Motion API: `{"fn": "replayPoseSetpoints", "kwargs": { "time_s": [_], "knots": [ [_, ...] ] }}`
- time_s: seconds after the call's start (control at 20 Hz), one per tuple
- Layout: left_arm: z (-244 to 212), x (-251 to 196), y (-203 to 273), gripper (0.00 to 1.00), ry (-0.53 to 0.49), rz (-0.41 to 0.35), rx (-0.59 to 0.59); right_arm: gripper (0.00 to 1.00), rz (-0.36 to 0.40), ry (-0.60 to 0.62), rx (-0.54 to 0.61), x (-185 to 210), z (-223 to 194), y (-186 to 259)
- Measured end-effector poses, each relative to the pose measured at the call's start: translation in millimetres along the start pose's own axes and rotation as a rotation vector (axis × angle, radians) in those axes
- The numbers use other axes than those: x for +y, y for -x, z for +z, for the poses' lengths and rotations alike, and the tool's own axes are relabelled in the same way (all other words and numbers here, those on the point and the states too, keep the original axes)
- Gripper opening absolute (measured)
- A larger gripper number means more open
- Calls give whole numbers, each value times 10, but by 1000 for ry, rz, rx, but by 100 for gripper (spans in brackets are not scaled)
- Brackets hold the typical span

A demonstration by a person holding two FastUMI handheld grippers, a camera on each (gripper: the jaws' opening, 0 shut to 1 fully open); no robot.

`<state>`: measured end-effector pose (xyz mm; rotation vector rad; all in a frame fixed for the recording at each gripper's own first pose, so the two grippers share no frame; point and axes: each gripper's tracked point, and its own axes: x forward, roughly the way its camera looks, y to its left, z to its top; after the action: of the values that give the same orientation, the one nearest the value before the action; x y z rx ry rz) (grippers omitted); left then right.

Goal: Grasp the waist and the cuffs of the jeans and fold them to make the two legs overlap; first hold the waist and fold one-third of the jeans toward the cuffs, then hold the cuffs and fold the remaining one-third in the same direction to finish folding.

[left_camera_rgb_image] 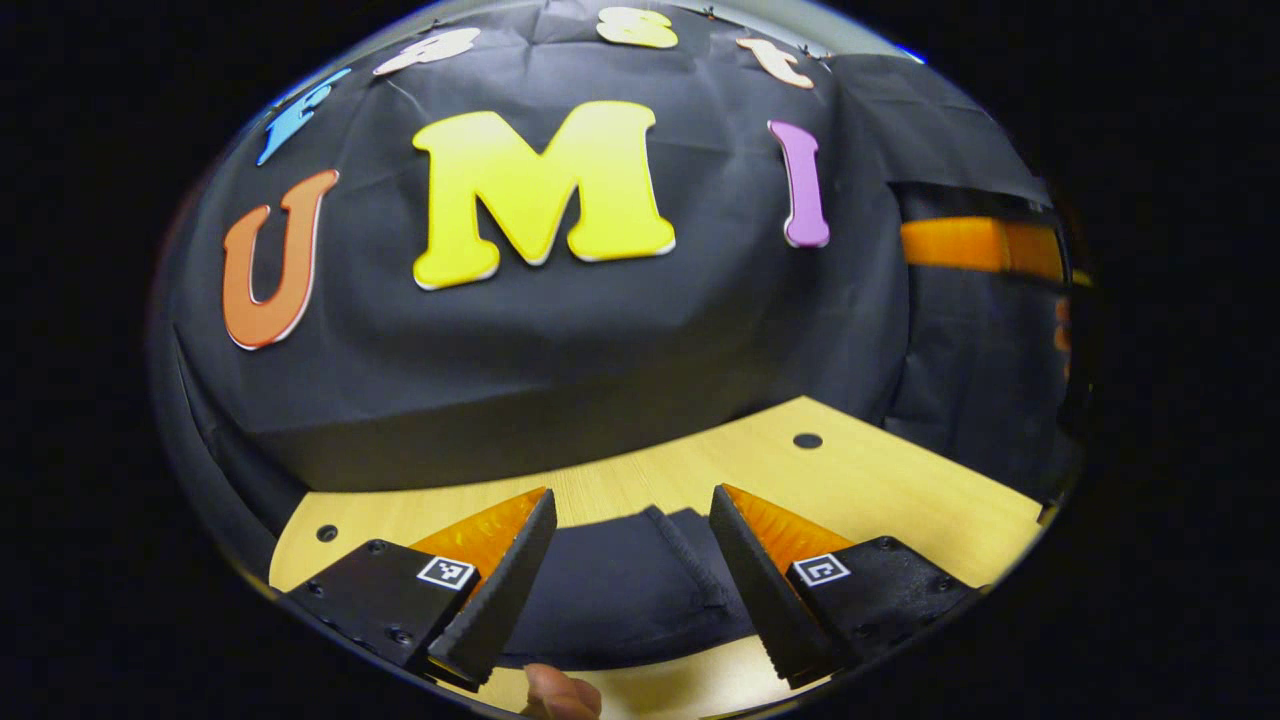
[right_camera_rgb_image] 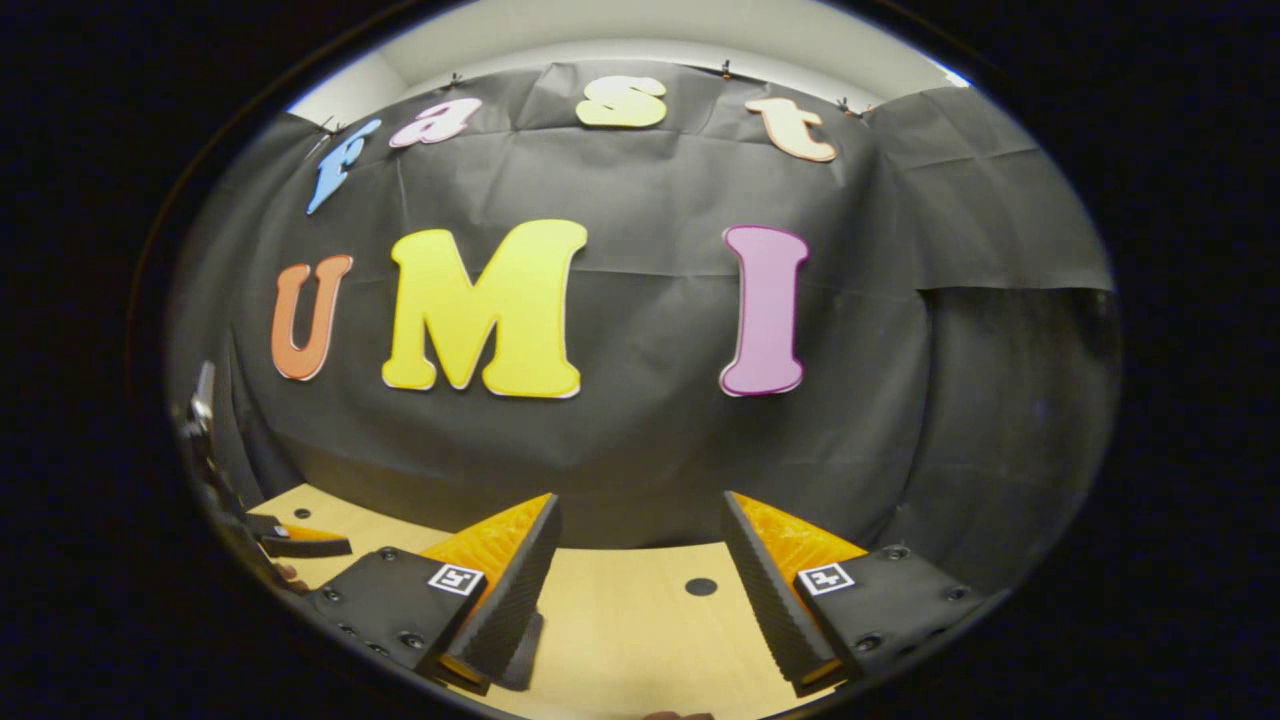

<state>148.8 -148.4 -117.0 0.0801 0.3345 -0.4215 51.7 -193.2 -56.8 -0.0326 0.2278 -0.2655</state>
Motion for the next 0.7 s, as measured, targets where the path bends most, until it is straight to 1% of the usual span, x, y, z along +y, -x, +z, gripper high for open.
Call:
{"fn": "replayPoseSetpoints", "kwargs": {
  "time_s": [0.2, 0.3, 0.45, 0.55, 0.7],
  "knots": [
    [485, 413, 330, 99, 13, 66, -111, 98, 66, -10, -15, 386, 55, -40],
    [645, 710, 514, 99, 38, 123, -153, 98, 100, -12, -17, 593, 107, -38],
    [704, 1051, 734, 99, 83, 195, -178, 97, 133, -3, -32, 819, 200, -1],
    [707, 1268, 884, 99, 87, 245, -194, 98, 154, -1, -40, 950, 257, 50],
    [710, 1492, 1038, 99, 109, 274, -204, 97, 170, 3, -49, 1106, 296, 118]
  ]
}}
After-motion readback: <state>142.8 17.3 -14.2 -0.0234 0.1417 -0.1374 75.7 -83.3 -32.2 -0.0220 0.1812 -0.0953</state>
